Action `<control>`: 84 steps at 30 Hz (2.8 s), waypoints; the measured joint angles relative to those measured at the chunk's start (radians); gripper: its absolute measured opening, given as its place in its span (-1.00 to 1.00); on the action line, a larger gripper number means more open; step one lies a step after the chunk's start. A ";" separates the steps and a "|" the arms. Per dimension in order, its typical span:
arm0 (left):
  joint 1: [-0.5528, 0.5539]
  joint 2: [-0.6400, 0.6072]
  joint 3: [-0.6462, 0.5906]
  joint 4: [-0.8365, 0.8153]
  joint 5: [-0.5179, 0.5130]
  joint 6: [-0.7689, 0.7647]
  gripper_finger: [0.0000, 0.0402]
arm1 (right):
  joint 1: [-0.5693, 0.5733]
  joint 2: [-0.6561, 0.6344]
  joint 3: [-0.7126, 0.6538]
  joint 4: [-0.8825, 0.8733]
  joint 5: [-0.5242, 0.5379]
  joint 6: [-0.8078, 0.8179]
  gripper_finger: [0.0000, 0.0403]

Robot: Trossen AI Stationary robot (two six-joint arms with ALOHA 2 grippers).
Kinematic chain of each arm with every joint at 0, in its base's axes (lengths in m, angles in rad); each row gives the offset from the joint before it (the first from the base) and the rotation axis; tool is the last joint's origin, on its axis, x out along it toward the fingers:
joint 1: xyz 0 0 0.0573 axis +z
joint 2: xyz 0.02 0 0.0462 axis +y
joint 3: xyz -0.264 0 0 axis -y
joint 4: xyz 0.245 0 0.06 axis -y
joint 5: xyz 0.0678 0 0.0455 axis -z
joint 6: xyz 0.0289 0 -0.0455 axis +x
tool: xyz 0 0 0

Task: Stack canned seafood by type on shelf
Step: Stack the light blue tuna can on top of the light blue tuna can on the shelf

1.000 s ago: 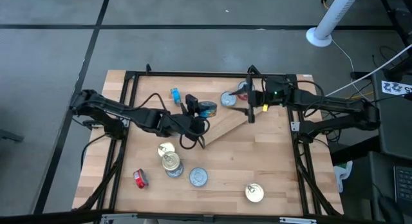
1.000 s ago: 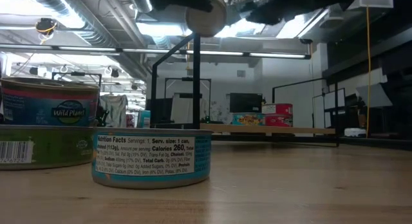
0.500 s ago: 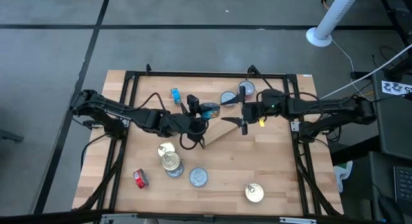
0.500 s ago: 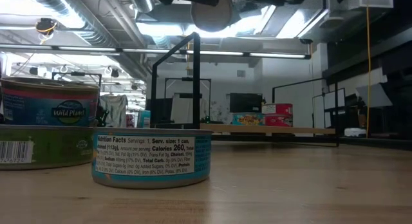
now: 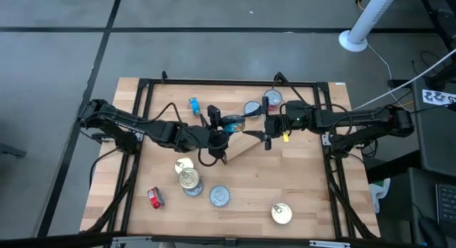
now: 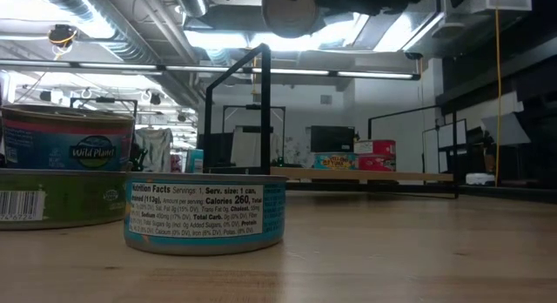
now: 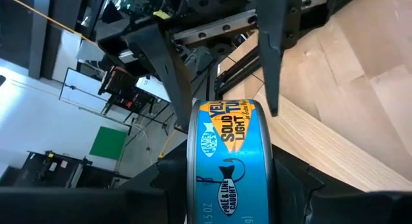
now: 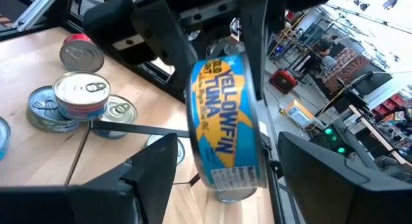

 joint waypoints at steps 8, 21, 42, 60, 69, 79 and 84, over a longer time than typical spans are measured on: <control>0.000 0.000 0.000 0.002 0.046 -0.002 -0.22 | 0.000 0.006 0.000 -0.006 0.000 0.000 0.33; 0.000 0.000 0.000 0.002 0.059 -0.005 -0.22 | 0.000 0.006 0.000 -0.021 -0.009 -0.008 -0.26; 0.039 0.001 -0.001 -0.006 0.072 -0.094 -0.21 | -0.002 0.004 0.001 -0.069 0.088 -0.043 -0.33; 0.055 0.076 -0.001 0.016 0.047 0.003 -0.22 | -0.003 0.005 -0.004 -0.141 0.115 -0.052 -0.34; 0.058 0.080 -0.001 0.028 0.056 -0.030 -0.17 | -0.003 0.004 -0.001 -0.173 0.127 -0.043 -0.34; 0.061 0.080 -0.001 0.090 0.060 -0.045 0.27 | -0.003 0.004 -0.001 -0.176 0.157 -0.042 -0.34; 0.046 0.080 -0.001 0.091 0.042 0.032 0.36 | -0.003 0.004 -0.001 -0.191 0.256 -0.049 -0.34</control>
